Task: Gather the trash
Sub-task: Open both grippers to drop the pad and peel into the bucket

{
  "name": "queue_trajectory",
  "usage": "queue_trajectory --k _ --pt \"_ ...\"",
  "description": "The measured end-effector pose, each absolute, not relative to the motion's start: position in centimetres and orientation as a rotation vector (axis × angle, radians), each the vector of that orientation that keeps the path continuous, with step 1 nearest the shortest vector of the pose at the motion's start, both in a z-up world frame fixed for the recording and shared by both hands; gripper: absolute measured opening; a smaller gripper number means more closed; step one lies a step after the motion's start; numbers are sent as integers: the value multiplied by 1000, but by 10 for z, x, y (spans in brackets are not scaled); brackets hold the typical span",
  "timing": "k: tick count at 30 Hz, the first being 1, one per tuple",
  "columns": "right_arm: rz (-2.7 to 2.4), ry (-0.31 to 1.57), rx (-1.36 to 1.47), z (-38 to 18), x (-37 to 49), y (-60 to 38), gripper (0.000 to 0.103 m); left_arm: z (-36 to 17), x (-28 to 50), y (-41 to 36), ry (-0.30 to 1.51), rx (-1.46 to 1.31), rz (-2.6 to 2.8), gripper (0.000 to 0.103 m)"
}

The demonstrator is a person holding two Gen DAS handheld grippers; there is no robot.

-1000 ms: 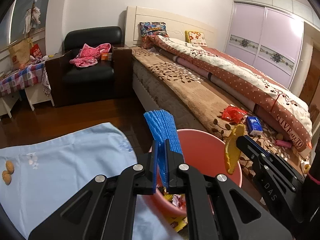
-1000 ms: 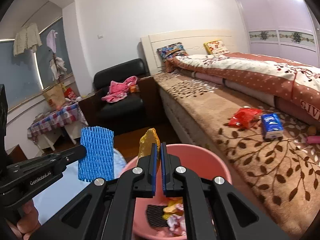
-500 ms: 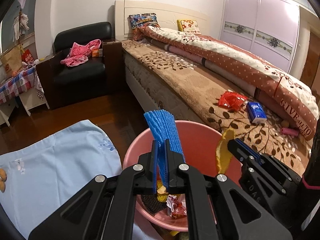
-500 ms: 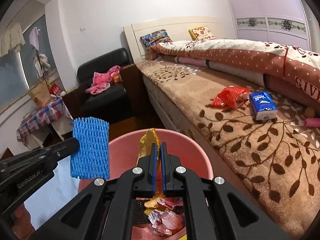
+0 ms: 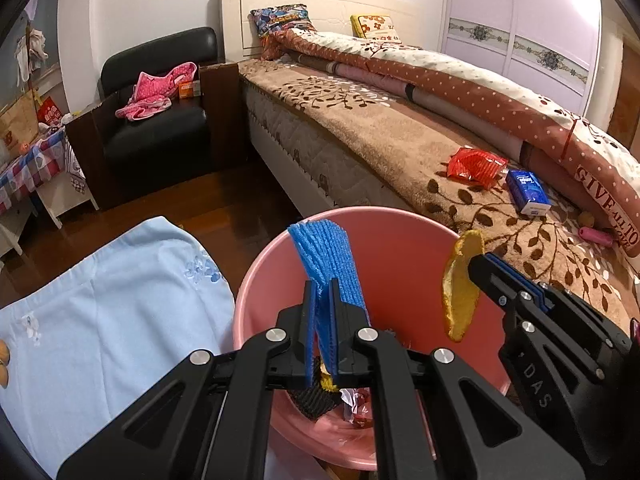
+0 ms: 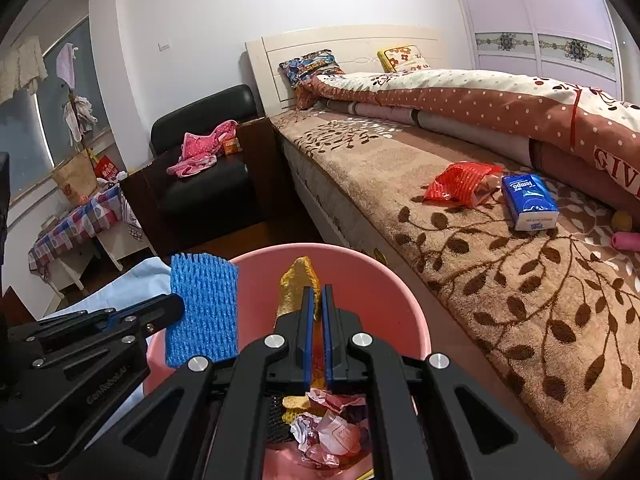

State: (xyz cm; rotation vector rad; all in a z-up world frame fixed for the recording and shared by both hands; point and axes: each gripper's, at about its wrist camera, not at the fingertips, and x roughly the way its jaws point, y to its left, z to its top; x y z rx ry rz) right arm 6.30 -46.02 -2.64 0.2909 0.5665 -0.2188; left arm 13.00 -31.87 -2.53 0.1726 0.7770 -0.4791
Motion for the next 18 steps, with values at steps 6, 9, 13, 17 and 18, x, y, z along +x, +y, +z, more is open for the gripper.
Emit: queue_trajectory --k 6,9,13,17,18 --pt "-223 576 292 -30 64 -460 4 -29 132 -321 785 181 -488 5" --pt "-226 578 294 -31 65 -462 5 -30 131 -321 788 182 -496 5" --pt "-228 582 298 -32 66 -463 6 -33 131 -322 794 188 -499 5" --pt "-224 583 304 -33 66 -464 10 -35 132 -322 807 187 -502 6" --pt "-225 583 304 -33 66 -464 10 -35 132 -322 810 187 -504 6"
